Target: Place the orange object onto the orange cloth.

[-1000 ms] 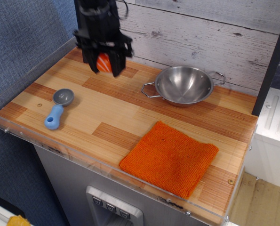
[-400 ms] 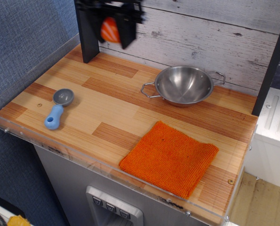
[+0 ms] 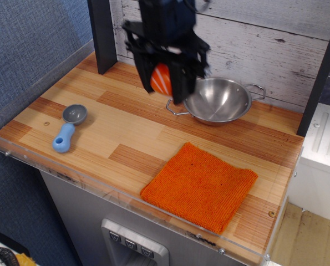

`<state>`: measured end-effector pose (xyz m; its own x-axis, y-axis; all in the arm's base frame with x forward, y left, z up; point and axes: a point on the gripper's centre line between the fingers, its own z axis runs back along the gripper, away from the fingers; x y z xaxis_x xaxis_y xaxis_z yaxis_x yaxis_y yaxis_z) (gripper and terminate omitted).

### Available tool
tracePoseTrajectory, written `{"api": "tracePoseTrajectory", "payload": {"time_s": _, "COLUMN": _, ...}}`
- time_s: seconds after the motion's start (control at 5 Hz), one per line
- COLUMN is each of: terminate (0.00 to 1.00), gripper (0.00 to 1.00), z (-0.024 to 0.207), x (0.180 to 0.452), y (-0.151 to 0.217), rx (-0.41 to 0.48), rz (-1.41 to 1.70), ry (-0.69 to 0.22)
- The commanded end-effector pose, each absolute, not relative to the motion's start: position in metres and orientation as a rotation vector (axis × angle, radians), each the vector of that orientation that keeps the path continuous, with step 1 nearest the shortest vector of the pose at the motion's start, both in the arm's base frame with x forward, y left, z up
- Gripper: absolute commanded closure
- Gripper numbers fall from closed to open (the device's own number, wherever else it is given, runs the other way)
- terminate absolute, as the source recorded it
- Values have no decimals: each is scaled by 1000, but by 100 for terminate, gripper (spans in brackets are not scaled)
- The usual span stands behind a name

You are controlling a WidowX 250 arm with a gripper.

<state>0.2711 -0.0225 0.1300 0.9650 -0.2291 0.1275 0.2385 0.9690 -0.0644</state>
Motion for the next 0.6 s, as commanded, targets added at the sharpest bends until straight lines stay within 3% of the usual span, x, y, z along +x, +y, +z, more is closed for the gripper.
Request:
{"api": "tracePoseTrajectory", "payload": {"time_s": 0.0, "terminate": 0, "gripper": 100, "z": 111, "x": 251, "y": -43, "rx": -47, "rz": -335, "ry": -127}}
{"api": "tracePoseTrajectory", "payload": {"time_s": 0.4, "terminate": 0, "gripper": 100, "z": 76, "x": 271, "y": -51, "rx": -7, "rz": -325, "ry": -125}}
